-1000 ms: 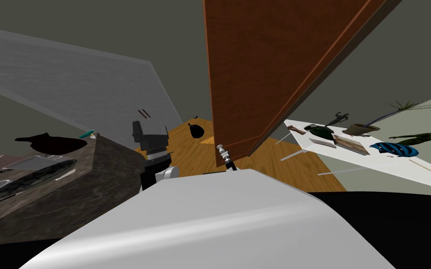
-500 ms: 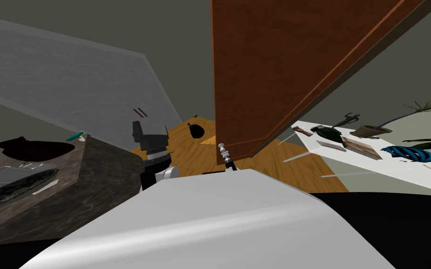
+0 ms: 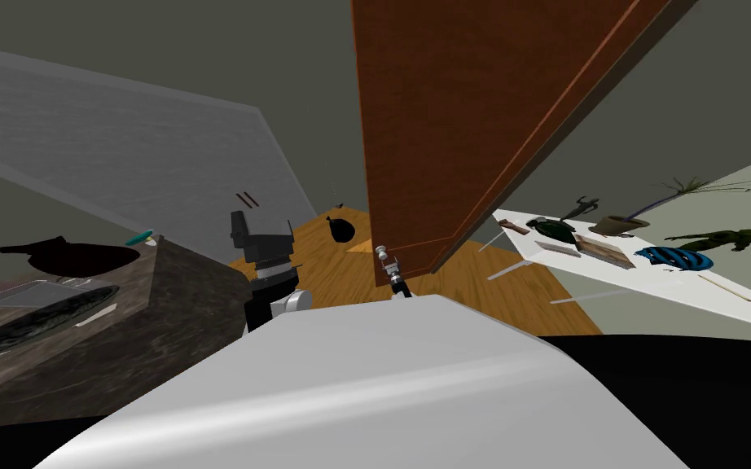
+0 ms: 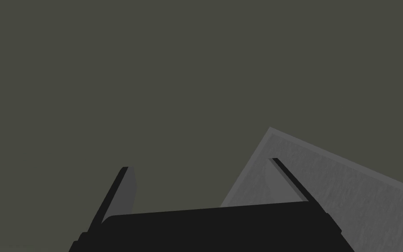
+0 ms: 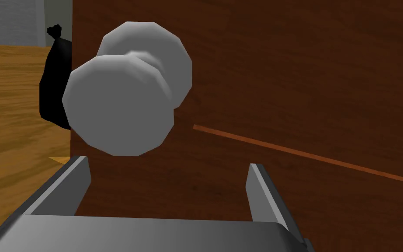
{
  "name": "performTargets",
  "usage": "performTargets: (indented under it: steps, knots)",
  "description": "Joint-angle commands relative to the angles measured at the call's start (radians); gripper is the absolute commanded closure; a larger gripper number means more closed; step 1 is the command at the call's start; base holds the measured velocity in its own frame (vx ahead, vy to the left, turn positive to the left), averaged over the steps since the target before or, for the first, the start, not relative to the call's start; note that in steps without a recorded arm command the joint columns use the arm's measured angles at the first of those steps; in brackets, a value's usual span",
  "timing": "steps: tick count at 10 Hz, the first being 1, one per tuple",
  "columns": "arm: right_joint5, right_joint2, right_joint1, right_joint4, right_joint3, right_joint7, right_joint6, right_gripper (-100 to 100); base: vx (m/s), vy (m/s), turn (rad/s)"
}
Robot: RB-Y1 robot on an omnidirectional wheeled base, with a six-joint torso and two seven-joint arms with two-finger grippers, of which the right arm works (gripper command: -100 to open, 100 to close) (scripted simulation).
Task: Push the door open
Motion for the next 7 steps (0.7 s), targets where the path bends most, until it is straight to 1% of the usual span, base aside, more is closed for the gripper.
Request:
performTargets:
  steps: [1, 2, 4, 5, 6, 7]
  knots:
    - [-0.015, 0.010, 0.011, -0.022, 0.015, -0.022, -0.007, -100, -0.220, -0.084, -0.031]
    - [-0.028, 0.033, 0.018, -0.035, 0.029, -0.042, -0.014, -100, -0.217, -0.073, -0.038]
    - [-0.043, 0.072, 0.024, -0.048, 0.044, -0.063, -0.022, -100, -0.216, -0.065, -0.030]
    - [-0.047, 0.089, 0.026, -0.053, 0.049, -0.070, -0.025, -100, -0.133, -0.031, -0.017]
    - [-0.045, 0.080, 0.012, -0.031, 0.044, -0.067, -0.023, -100, -0.050, -0.009, -0.001]
    - [-0.046, 0.048, 0.007, -0.025, 0.042, -0.075, -0.031, -100, 0.085, 0.016, 0.019]
